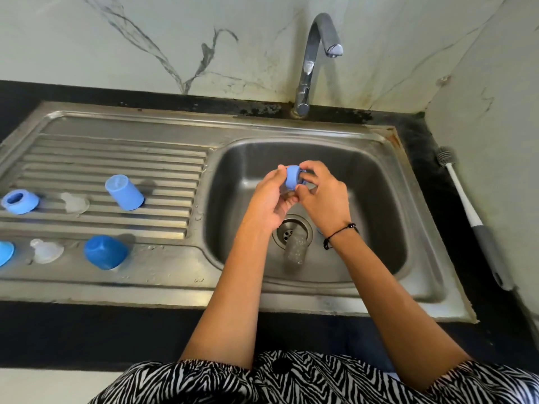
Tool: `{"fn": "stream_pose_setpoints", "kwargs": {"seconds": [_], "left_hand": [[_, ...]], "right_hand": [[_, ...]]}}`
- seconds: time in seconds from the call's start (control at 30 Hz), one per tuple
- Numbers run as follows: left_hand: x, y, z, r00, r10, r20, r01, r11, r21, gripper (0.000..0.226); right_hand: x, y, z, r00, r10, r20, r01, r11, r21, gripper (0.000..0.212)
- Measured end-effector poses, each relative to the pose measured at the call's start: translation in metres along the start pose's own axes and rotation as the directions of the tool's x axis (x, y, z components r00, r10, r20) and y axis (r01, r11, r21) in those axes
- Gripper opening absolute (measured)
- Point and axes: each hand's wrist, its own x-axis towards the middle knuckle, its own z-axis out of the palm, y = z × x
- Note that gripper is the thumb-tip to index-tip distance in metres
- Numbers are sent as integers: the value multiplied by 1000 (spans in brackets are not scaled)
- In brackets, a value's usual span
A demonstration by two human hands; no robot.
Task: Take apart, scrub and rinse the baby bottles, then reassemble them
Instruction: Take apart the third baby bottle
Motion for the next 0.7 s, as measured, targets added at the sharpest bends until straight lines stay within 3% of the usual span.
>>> {"fn": "stream_pose_setpoints", "kwargs": {"seconds": [0.17, 0.27, 0.33, 0.43, 0.6, 0.7], "left_hand": [[12, -8, -9, 998, 11, -70, 3, 980, 197, 20], [22, -10, -15, 987, 5, -164, 54, 935, 351, 8], [32, -12, -21, 983, -15, -181, 93, 899, 427, 18], [48, -18, -29, 974, -8, -227, 130, 840, 527, 32], [84, -55, -56, 938, -19, -345, 291, 584, 758, 24], [85, -64, -60, 923, -62, -380, 379, 315, 870, 28]], "right_hand": [[17, 13, 6, 998, 32, 48, -22, 981, -192, 44], [32, 26, 7, 987, 122, 103, -112, 989, -99, 29], [38, 37, 10, 960, 211, 183, -205, 977, -52, 25], [49, 56, 19, 915, 359, 183, -366, 931, 6, 24], [70, 88, 41, 823, 506, 256, -502, 860, -87, 24], [80, 101, 56, 793, 506, 340, -439, 861, -256, 17]]}}
